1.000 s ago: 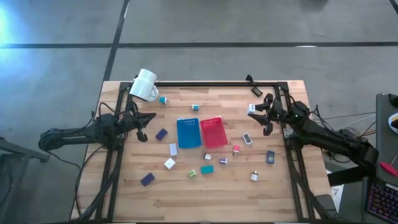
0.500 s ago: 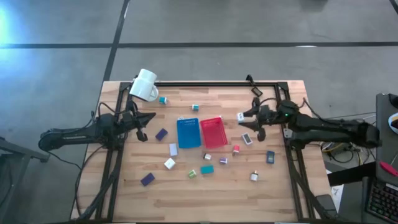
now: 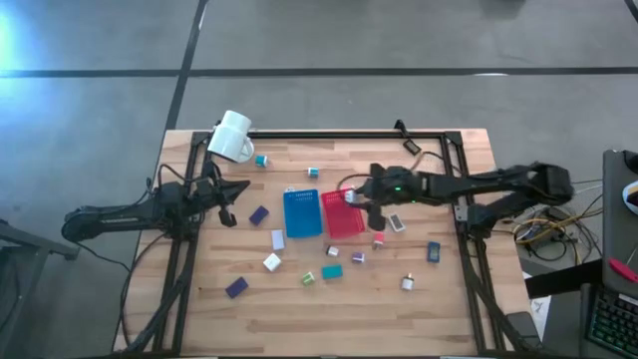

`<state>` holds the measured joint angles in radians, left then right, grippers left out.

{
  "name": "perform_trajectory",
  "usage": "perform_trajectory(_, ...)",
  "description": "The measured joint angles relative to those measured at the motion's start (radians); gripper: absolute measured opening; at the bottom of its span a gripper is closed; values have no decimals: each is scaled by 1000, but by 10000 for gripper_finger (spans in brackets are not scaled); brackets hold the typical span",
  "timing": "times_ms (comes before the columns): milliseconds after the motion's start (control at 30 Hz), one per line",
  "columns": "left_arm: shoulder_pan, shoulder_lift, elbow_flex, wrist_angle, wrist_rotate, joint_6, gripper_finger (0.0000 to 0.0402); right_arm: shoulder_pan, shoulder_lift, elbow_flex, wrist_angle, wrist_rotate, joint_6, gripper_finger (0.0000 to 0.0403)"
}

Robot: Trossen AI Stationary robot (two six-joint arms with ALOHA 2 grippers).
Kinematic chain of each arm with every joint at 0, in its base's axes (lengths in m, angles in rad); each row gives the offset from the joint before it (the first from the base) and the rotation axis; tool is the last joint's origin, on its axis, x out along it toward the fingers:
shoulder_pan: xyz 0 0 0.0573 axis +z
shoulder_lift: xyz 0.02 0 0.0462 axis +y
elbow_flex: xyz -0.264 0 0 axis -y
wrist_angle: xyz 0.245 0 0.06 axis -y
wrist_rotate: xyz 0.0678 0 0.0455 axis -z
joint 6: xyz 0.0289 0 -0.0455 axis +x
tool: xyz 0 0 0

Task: Pick & Place Office items
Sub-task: Put the top white charger adapter into the red bin, then put the top purple digital clock into the blue bin

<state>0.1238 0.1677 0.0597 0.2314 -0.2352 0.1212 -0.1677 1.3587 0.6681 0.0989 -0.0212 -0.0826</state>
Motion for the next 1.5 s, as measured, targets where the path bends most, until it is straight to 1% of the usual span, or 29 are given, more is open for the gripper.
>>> perform_trajectory(167,0,0,0,0,0,-2,12,6,165,114,-107,-1,-9,152)
perform_trajectory(300,0,0,0,0,0,-2,7,16,264,200,-208,0,-22,152)
perform_trajectory(433,0,1,0,0,0,-2,7,27,335,261,-278,0,-26,152)
perform_trajectory(567,0,1,0,0,0,-2,12,33,390,290,-285,-1,-32,153)
perform_trajectory(700,0,1,0,-1,1,1,12,32,431,315,-285,-1,-38,169)
perform_trajectory(967,0,2,0,-1,2,17,8,32,459,327,-285,-2,-63,192)
perform_trajectory(1233,0,2,0,-9,2,9,17,32,456,326,-284,-4,-33,224)
perform_trajectory(1367,0,2,0,-8,2,11,18,32,424,325,-286,-4,-25,240)
perform_trajectory(1500,0,2,0,-14,3,0,16,32,346,324,-278,-4,-25,243)
